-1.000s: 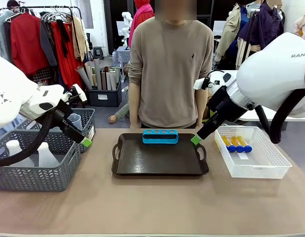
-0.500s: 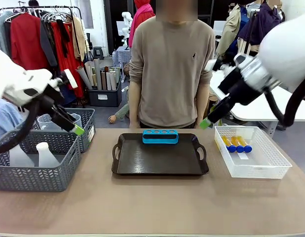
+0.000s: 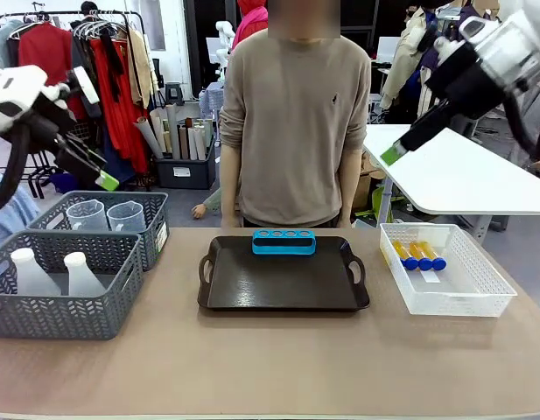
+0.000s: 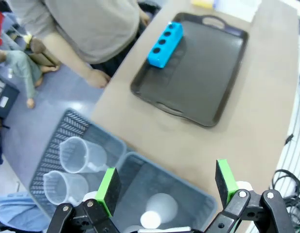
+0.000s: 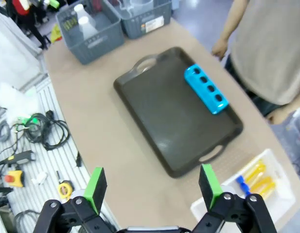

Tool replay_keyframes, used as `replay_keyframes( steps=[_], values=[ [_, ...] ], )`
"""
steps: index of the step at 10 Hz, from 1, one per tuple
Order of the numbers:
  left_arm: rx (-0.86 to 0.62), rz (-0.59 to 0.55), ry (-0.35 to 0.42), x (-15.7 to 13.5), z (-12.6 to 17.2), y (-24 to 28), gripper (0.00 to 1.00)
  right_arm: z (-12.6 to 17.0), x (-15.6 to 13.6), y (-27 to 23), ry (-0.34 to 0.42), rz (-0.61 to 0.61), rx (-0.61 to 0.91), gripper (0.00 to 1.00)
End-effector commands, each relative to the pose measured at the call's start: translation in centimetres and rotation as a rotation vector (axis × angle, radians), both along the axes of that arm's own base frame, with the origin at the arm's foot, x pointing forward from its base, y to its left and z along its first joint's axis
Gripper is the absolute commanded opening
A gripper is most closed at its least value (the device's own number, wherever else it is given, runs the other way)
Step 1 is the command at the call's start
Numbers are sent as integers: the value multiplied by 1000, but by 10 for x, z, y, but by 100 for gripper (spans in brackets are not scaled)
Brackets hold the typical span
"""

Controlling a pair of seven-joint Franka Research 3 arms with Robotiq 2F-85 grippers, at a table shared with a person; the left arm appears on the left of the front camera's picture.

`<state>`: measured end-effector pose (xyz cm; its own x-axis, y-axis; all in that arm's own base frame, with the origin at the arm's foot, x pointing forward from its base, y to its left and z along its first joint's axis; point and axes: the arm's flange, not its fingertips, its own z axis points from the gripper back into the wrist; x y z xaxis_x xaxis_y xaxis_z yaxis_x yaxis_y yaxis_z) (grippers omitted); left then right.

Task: Prepare the laboratory tools.
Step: Pick up one Large Measuring Cup and place it on the Handle tray.

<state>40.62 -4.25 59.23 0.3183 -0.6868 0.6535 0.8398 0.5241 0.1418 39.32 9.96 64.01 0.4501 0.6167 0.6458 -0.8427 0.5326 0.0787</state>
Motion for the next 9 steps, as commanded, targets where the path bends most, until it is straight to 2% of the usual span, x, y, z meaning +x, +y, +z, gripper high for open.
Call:
replay_keyframes(
  steps=[1, 3, 7, 9],
  values=[
    [-5, 9, -37, 18, 12, 10, 100, 15, 21, -19, -39, 52, 45, 100],
    [-27, 66, -87, 32, 27, 30, 100, 34, 30, -44, -39, 62, 52, 100],
    [-30, 82, -113, 47, 43, 50, 100, 49, 34, -82, -64, 55, 79, 100],
    [-33, 97, -143, 49, 48, 50, 100, 47, 31, -87, -81, 32, 78, 100]
  ],
)
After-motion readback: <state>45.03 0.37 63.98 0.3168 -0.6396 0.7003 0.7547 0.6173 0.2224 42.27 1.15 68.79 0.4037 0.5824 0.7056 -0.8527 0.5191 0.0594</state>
